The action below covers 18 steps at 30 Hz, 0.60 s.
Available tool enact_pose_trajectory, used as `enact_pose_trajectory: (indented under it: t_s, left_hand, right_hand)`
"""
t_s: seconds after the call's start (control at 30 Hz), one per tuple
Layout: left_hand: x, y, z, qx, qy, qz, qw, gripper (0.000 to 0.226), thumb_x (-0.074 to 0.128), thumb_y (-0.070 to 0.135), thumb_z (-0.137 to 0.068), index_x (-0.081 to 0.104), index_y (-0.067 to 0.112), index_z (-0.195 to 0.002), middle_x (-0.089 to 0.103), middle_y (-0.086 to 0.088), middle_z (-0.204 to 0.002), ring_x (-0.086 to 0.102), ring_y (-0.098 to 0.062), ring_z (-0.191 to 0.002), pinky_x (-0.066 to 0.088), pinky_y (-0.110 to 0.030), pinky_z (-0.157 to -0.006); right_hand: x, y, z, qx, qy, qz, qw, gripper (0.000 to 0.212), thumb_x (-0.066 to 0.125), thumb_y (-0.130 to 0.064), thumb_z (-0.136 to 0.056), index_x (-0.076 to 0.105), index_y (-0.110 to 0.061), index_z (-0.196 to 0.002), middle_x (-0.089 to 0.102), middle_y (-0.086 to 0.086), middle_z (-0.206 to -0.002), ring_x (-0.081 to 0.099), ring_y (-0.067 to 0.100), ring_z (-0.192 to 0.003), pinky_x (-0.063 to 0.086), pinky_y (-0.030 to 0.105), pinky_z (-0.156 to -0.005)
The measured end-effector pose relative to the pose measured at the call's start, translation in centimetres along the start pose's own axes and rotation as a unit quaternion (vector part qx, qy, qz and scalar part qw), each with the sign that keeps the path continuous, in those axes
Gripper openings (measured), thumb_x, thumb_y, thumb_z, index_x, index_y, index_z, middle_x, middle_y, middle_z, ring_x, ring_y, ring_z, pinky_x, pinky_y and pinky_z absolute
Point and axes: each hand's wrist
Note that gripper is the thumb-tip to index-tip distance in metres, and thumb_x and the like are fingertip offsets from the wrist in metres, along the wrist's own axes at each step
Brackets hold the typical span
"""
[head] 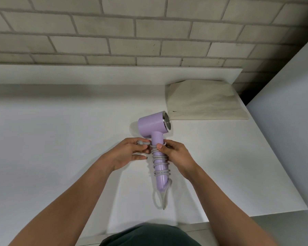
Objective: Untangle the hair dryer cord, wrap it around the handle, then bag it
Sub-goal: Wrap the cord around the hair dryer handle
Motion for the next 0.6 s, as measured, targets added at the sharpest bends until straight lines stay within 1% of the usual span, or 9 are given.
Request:
enact_pose_trajectory:
  t_s: [0.07, 0.13, 0.27, 0.33, 0.4, 0.47, 0.53, 0.57, 0.6]
  left_hand:
    - [-0.2, 0.1, -0.3, -0.007, -0.005, -0.011, 1.0, 0.027, 0.064, 0.009, -0.098, 0.07, 0.005, -0.124, 0.073, -0.01, -0.104, 0.068, -0.021, -0.098, 0.058, -0.033, -0.084]
    - [-0.2, 0.3, -0.5, -0.008, -0.006, -0.039, 0.999, 0.027, 0.065, 0.009, -0.098, 0.071, 0.007, -0.124, 0.072, -0.009, -0.101, 0.067, -0.019, -0.095, 0.057, -0.031, -0.082]
    - [-0.2, 0.2, -0.7, -0.005, 0.003, -0.061, 0.998, 0.028, 0.066, 0.005, -0.097, 0.069, 0.006, -0.125, 0.072, -0.009, -0.101, 0.068, -0.016, -0.093, 0.057, -0.029, -0.081]
    - [-0.2, 0.2, -0.6, -0.001, 0.019, -0.073, 0.997, 0.028, 0.067, 0.002, -0.095, 0.069, 0.007, -0.123, 0.073, -0.011, -0.103, 0.07, -0.015, -0.093, 0.056, -0.028, -0.079]
    - [-0.4, 0.1, -0.7, 0.009, 0.037, -0.114, 0.993, 0.028, 0.069, 0.004, -0.095, 0.071, 0.011, -0.121, 0.074, -0.014, -0.114, 0.07, -0.014, -0.095, 0.054, -0.026, -0.077]
    - [-0.6, -0.1, -0.8, 0.028, 0.061, -0.182, 0.981, 0.028, 0.074, 0.011, -0.092, 0.074, 0.018, -0.118, 0.07, -0.013, -0.122, 0.067, -0.014, -0.095, 0.054, -0.025, -0.082]
    - [-0.6, -0.4, -1.1, 0.059, 0.101, -0.265, 0.957, 0.027, 0.079, 0.018, -0.088, 0.076, 0.025, -0.114, 0.068, -0.007, -0.122, 0.066, -0.018, -0.1, 0.055, -0.031, -0.091]
    - [-0.4, -0.6, -1.1, 0.079, 0.125, -0.299, 0.943, 0.026, 0.081, 0.02, -0.086, 0.076, 0.027, -0.111, 0.069, -0.003, -0.119, 0.066, -0.02, -0.101, 0.054, -0.032, -0.093]
    - [-0.2, -0.7, -1.2, 0.098, 0.15, -0.324, 0.929, 0.025, 0.083, 0.021, -0.084, 0.076, 0.027, -0.108, 0.071, -0.001, -0.115, 0.067, -0.02, -0.098, 0.054, -0.029, -0.09]
  right_hand:
    - [-0.4, 0.0, -0.1, 0.002, -0.01, 0.022, 1.0, 0.019, 0.071, -0.031, -0.096, 0.077, -0.016, -0.107, 0.077, 0.01, -0.107, 0.07, 0.024, -0.092, 0.056, 0.049, -0.094]
    - [-0.9, -0.1, -0.3, 0.01, -0.027, 0.041, 0.999, 0.022, 0.07, -0.032, -0.097, 0.077, -0.016, -0.11, 0.077, 0.008, -0.109, 0.07, 0.024, -0.094, 0.055, 0.044, -0.089]
    - [-1.2, -0.5, -0.5, 0.029, -0.054, 0.048, 0.997, 0.024, 0.068, -0.032, -0.099, 0.075, -0.018, -0.118, 0.077, 0.005, -0.115, 0.072, 0.027, -0.11, 0.058, 0.042, -0.097]
    - [-0.9, -0.7, -0.5, 0.026, -0.053, 0.065, 0.996, 0.024, 0.066, -0.032, -0.1, 0.075, -0.017, -0.116, 0.077, 0.005, -0.113, 0.072, 0.025, -0.108, 0.059, 0.042, -0.097]
    - [-0.7, -0.8, -0.6, 0.02, -0.053, 0.094, 0.994, 0.024, 0.064, -0.033, -0.101, 0.076, -0.014, -0.111, 0.076, 0.011, -0.11, 0.072, 0.021, -0.099, 0.06, 0.041, -0.094]
    - [-0.5, -1.1, -0.5, 0.013, -0.054, 0.122, 0.991, 0.028, 0.063, -0.035, -0.1, 0.074, -0.01, -0.107, 0.074, 0.016, -0.105, 0.069, 0.02, -0.092, 0.06, 0.045, -0.095]
    - [-0.3, -1.2, -0.4, -0.014, -0.032, 0.17, 0.985, 0.033, 0.064, -0.037, -0.099, 0.07, -0.006, -0.106, 0.07, 0.012, -0.096, 0.065, 0.019, -0.086, 0.057, 0.052, -0.095]
    - [-0.1, -1.4, -0.2, -0.031, -0.009, 0.201, 0.979, 0.033, 0.064, -0.037, -0.098, 0.069, -0.006, -0.109, 0.069, 0.009, -0.097, 0.065, 0.02, -0.087, 0.055, 0.051, -0.095]
    - [0.1, -1.4, 0.0, -0.046, 0.022, 0.23, 0.972, 0.033, 0.066, -0.037, -0.098, 0.067, -0.008, -0.115, 0.07, 0.006, -0.102, 0.067, 0.021, -0.092, 0.055, 0.046, -0.094]
Point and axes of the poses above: each hand's wrist, its own z-axis away from the middle knuckle, its own x-axis out of the palm, y = z × x
